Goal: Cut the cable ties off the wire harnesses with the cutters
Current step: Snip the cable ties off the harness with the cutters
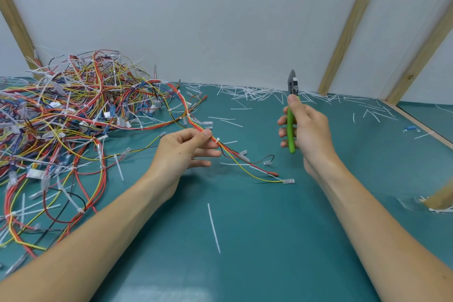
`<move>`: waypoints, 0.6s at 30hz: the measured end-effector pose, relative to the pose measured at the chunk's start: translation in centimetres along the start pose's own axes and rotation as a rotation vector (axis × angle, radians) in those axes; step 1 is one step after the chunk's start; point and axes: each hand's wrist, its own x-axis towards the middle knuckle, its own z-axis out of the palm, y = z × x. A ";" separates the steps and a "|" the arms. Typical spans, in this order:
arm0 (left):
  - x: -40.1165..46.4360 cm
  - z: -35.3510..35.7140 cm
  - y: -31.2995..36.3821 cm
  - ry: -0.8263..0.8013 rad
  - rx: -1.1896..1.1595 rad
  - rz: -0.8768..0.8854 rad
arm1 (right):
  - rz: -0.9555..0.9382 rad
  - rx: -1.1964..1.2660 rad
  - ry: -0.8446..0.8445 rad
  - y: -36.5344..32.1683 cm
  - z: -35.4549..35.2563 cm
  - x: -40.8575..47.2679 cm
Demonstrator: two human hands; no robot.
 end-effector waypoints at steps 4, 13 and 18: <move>-0.3 0.4 -0.3 -0.138 0.142 0.045 | 0.065 -0.010 -0.177 -0.1 0.7 -0.6; -1.8 2.0 -1.7 -0.575 0.434 0.196 | 0.077 -0.214 -0.475 1.1 2.8 -2.5; -1.9 2.0 -1.7 -0.560 0.476 0.228 | 0.074 -0.196 -0.568 1.0 2.8 -2.8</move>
